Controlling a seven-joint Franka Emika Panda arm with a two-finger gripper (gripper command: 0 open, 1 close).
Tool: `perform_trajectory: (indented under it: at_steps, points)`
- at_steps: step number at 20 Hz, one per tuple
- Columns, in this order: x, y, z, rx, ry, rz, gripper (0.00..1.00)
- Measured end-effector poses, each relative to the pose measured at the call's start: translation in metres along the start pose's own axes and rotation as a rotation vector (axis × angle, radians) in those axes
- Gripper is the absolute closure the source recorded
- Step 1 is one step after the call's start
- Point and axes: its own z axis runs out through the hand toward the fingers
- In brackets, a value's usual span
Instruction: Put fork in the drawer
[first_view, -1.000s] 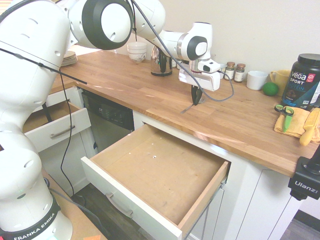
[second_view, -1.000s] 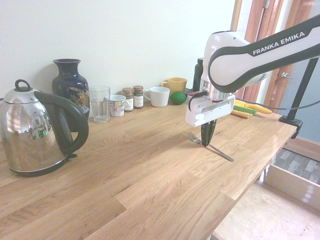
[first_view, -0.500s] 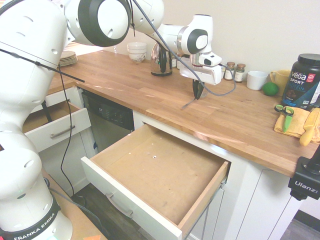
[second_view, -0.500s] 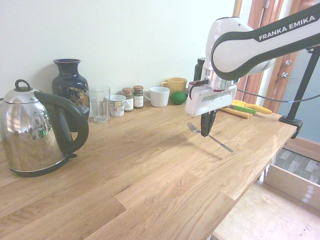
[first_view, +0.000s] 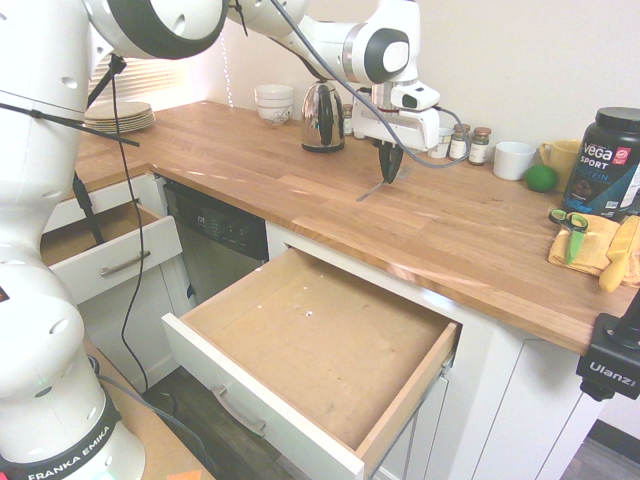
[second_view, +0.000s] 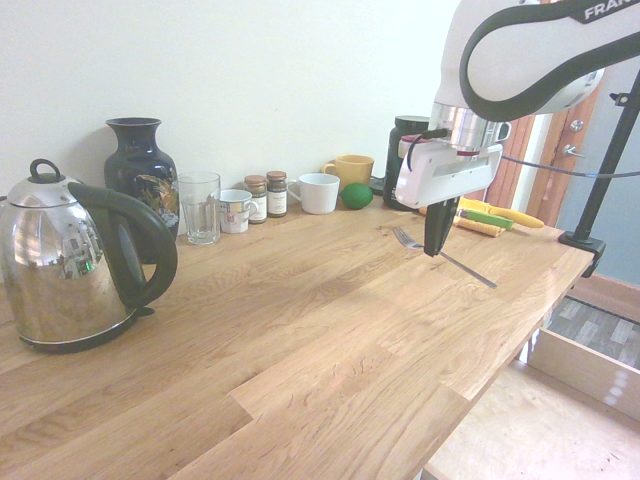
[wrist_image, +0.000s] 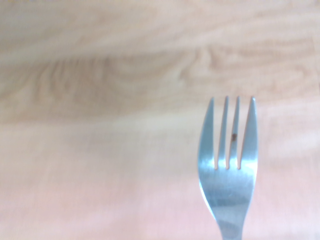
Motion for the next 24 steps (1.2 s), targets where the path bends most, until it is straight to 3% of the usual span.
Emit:
perform_trajectory:
  at_steps: [5, 11, 18, 24]
  points:
    - [-0.034, 0.043, -0.005, -0.016, -0.016, -0.009, 1.00]
    - [-0.085, 0.096, 0.019, -0.037, -0.034, -0.021, 1.00]
    - [-0.155, 0.148, 0.075, -0.029, -0.024, -0.039, 1.00]
    - [-0.171, 0.158, 0.118, -0.048, -0.026, -0.026, 1.00]
